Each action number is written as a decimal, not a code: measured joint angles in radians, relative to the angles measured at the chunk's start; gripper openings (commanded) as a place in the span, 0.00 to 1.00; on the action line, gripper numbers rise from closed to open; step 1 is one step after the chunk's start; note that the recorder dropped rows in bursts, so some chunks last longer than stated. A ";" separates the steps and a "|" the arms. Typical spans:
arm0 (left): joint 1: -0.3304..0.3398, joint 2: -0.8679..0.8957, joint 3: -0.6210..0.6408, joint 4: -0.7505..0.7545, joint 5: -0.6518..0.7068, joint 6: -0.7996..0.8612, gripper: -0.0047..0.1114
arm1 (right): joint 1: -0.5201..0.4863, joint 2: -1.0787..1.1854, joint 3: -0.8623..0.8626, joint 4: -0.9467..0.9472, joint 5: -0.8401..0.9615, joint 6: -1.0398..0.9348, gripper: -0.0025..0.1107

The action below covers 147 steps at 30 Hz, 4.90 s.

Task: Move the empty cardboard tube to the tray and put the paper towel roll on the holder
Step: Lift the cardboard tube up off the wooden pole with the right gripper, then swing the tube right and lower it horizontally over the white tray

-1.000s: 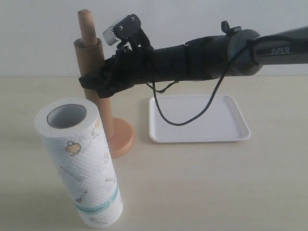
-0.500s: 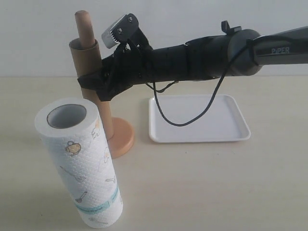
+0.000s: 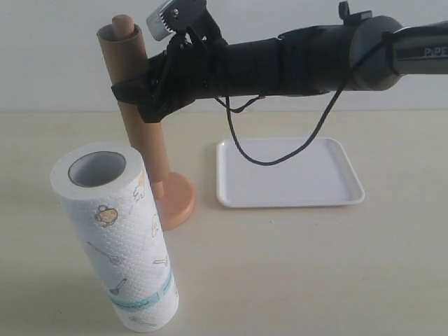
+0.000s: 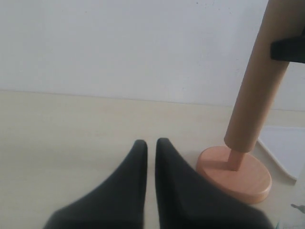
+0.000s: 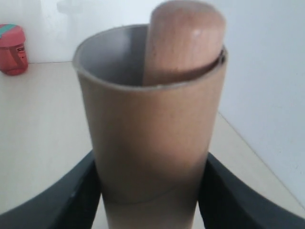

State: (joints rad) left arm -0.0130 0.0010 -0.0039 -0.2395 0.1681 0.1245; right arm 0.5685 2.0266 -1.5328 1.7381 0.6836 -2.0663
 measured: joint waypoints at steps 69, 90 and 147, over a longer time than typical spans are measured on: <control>0.000 0.000 0.000 0.000 0.000 0.000 0.09 | 0.000 -0.234 -0.251 -0.003 -0.055 0.116 0.36; 0.000 0.000 0.000 0.000 0.000 0.000 0.09 | 0.000 -0.312 -0.289 -0.003 -0.102 0.128 0.02; 0.000 0.000 0.000 0.000 0.000 0.000 0.09 | -0.288 -0.197 -0.210 -1.512 0.151 1.038 0.02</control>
State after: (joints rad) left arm -0.0130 0.0010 -0.0039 -0.2395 0.1681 0.1245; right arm 0.2805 1.8301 -1.7427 0.2258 0.8348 -1.0284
